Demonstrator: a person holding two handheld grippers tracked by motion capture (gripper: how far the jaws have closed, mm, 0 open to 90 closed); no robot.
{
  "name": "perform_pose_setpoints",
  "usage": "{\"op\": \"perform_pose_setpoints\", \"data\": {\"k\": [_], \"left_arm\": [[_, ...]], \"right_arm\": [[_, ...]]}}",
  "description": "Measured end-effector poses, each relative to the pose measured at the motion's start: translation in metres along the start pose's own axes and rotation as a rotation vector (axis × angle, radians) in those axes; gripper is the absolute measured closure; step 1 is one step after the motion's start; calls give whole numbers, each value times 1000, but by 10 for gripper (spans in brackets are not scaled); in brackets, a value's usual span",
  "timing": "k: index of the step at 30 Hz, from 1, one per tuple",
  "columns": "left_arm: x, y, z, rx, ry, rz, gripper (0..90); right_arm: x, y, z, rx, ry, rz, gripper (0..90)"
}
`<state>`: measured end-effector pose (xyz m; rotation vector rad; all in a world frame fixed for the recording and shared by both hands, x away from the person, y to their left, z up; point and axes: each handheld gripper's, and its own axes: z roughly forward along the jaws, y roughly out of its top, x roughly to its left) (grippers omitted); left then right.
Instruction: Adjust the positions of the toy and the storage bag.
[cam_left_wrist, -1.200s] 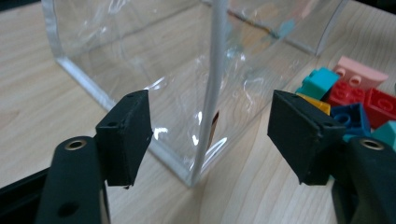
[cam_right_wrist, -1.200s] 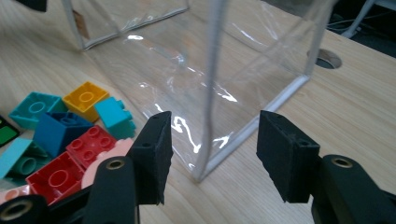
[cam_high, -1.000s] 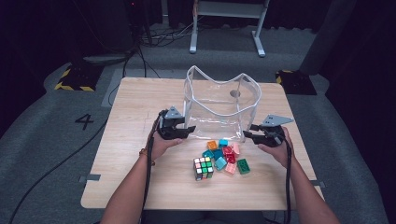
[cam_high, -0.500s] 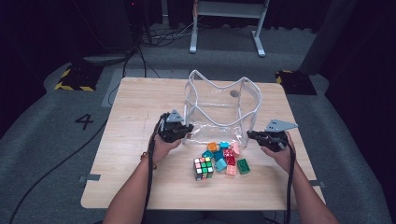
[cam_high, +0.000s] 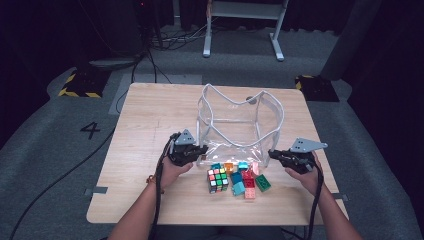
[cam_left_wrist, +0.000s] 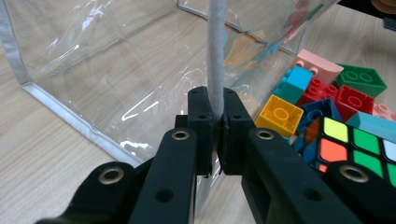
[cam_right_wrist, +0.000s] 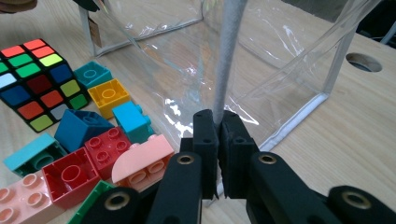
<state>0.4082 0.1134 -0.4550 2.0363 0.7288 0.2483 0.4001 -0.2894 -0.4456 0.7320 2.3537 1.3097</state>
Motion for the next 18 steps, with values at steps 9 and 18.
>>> {"op": "perform_pose_setpoints", "data": {"k": [9,18], "left_arm": [[-21,-19,-21,48,23,67,621],[-48,-37,-28,69,-153,124,516]], "right_arm": [[9,-21,-20,1,-16,62,620],[21,-48,-30,69,-11,83,541]]}}
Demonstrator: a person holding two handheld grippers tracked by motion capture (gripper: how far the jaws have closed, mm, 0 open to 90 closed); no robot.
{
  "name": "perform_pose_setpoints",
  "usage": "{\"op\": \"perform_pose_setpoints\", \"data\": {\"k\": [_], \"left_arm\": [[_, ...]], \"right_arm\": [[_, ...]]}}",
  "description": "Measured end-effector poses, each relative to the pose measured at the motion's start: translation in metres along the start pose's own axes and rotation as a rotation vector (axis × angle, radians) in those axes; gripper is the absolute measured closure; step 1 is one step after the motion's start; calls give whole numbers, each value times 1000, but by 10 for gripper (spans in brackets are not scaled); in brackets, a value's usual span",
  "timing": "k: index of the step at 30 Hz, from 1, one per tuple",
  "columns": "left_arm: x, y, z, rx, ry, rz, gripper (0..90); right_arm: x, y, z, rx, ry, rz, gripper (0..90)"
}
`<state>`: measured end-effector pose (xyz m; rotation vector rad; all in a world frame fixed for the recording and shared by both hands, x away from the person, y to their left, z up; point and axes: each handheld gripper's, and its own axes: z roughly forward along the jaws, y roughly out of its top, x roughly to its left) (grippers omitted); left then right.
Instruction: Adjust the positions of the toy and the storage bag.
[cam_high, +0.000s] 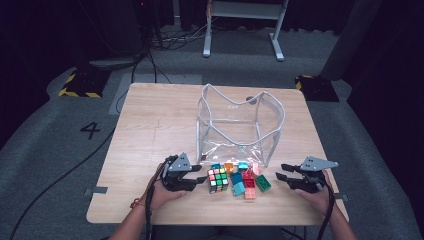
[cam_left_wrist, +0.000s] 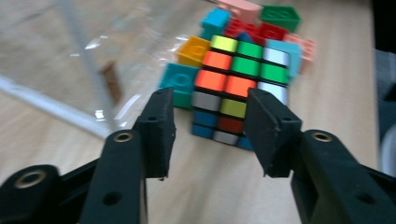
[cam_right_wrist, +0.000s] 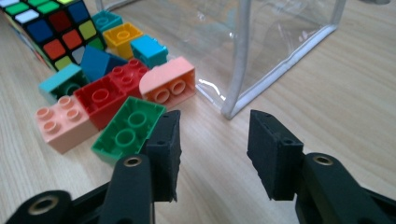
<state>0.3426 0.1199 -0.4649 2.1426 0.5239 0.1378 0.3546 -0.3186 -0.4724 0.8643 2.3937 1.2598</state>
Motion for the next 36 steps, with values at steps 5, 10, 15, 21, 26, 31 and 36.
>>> {"op": "perform_pose_setpoints", "data": {"k": [5,10,15,21,26,31,36], "left_arm": [[-4,-1,8,7,-55,-8,323],[-8,2,22,-3,-71,-43,190],[-9,6,28,4,-63,-47,203],[-13,9,36,15,-90,-28,325],[-19,13,47,17,-121,-13,327],[-23,20,56,29,-140,23,325],[-28,26,71,10,-164,5,323]], "right_arm": [[4,-5,3,22,33,-12,472],[11,-13,5,34,69,-11,385],[16,-15,6,48,92,-16,356],[26,-16,8,46,128,-33,337],[38,-14,18,67,122,-53,334],[40,-12,25,63,113,-61,334],[38,-11,27,48,64,-46,348]]}}
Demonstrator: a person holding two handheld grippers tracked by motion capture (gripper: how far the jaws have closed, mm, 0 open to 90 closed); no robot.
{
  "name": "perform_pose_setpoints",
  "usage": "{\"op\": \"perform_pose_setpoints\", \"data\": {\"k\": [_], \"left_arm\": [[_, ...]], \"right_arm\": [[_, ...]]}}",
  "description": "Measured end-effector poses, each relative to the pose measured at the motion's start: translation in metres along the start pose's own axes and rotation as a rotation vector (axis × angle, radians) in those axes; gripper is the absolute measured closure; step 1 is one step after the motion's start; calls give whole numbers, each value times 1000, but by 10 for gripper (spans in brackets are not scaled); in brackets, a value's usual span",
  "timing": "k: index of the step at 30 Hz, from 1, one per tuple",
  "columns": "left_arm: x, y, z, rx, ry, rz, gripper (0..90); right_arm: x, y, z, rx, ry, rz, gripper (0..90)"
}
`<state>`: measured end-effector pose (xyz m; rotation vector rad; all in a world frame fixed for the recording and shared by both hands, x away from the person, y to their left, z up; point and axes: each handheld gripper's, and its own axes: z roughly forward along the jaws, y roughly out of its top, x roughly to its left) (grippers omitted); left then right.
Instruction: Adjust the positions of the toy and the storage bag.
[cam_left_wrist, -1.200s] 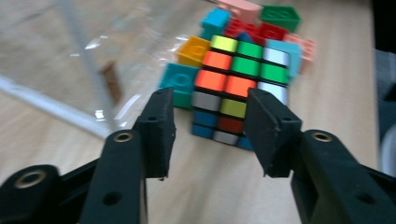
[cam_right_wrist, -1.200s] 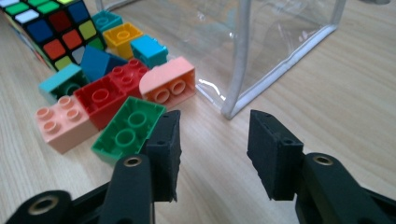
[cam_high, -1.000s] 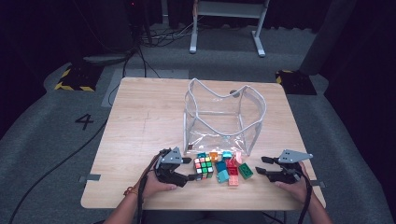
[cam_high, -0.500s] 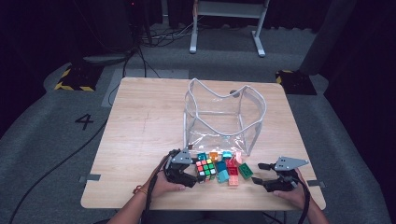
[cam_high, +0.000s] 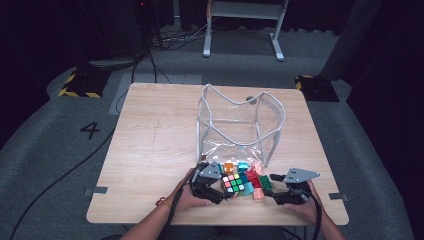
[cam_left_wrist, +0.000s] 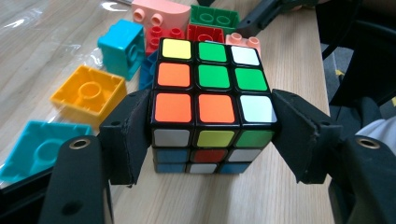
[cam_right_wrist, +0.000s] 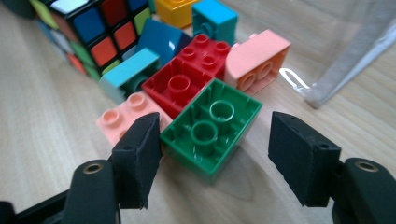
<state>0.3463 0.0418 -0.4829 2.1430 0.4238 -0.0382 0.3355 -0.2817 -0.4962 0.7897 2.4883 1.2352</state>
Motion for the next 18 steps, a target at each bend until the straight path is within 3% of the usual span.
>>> {"op": "perform_pose_setpoints", "data": {"k": [4,7,9,11,13,15,16,18], "left_arm": [[-2,2,5,4,10,6,314],[-1,1,2,10,28,-9,217],[1,-3,-9,-3,58,-30,198],[4,-4,-15,11,70,-17,175],[8,-8,-34,-23,126,-40,184],[9,-10,-41,-34,144,-50,183],[12,-15,-54,-71,157,-85,182],[15,-18,-64,-77,211,-85,179]], "right_arm": [[-7,-2,0,-7,-18,8,349],[-8,-2,0,-7,-37,28,351],[-8,-1,1,-6,-46,20,352],[-9,-1,2,-6,-47,25,352],[-10,0,2,-5,-44,26,352],[-10,0,2,-4,-43,25,352],[-11,-1,1,-7,-34,23,352],[-10,-1,-1,-18,-33,23,350]]}}
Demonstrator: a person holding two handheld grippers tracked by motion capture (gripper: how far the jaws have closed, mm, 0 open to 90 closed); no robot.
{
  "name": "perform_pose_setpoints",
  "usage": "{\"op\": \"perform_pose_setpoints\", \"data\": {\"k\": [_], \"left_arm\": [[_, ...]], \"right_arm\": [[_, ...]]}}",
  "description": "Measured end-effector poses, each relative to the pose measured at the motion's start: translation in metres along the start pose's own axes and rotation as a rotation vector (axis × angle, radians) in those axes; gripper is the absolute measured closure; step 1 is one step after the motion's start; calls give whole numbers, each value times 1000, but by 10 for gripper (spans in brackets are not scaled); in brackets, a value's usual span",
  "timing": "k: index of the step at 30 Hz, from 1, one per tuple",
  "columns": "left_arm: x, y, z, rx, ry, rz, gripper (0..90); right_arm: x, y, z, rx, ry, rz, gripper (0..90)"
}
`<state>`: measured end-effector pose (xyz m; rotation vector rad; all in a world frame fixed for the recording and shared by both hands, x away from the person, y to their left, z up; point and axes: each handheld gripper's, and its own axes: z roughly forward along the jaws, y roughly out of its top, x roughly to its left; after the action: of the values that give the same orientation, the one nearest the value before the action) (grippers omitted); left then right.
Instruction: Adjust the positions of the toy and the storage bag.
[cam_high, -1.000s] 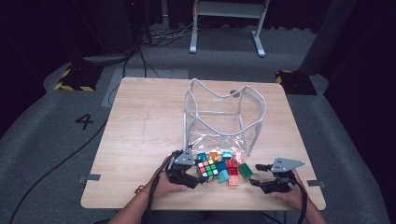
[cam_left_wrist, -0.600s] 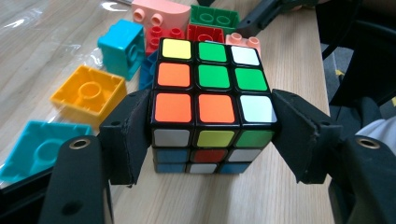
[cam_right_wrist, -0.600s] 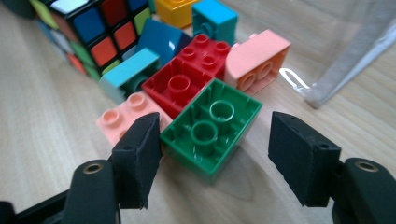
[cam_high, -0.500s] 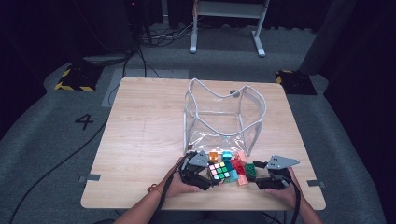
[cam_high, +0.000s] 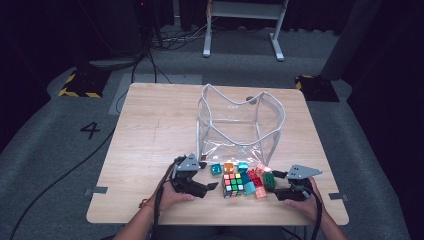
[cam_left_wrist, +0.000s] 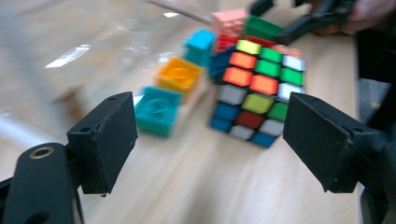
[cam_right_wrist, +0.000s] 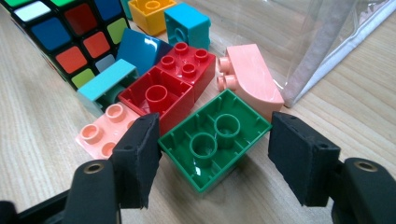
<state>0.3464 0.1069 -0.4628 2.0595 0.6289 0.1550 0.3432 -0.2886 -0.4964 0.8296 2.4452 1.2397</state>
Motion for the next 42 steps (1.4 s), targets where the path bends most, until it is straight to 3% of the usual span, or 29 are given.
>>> {"op": "perform_pose_setpoints", "data": {"k": [3,5,7,10,13,17,20,25,28,30,32,37,38,42], "left_arm": [[10,0,-7,-9,67,-18,178],[14,1,-7,-5,81,-30,178],[25,4,-5,7,129,-29,186],[33,6,1,-1,132,-54,197],[40,9,7,-14,136,-51,254],[47,11,13,-27,101,-66,408],[50,11,16,-40,76,-73,555],[57,8,15,-45,97,-76,827],[57,7,14,-45,91,-76,852],[56,8,13,-34,94,-55,864],[56,6,12,-40,70,-68,865],[52,3,6,-22,64,-37,863],[49,1,4,-19,44,-39,860],[46,-7,-5,4,63,-23,771]], "right_arm": [[0,2,-5,-32,3,3,347],[-1,4,-8,-40,0,10,343],[-6,8,-13,-64,-23,9,347],[-15,16,-18,-94,-57,30,380],[-25,25,-18,-118,-75,39,413],[-32,35,-10,-118,-68,10,485],[-34,40,-2,-108,-36,-8,554],[-34,45,6,-88,-88,-49,784],[-40,44,4,-99,-84,-56,871],[-40,43,4,-106,-68,-55,876],[-38,43,3,-100,-62,-59,878],[-30,39,-3,-96,-32,-70,873],[-27,38,-4,-91,-31,-64,859],[-20,30,-11,-88,-24,-58,694]]}}
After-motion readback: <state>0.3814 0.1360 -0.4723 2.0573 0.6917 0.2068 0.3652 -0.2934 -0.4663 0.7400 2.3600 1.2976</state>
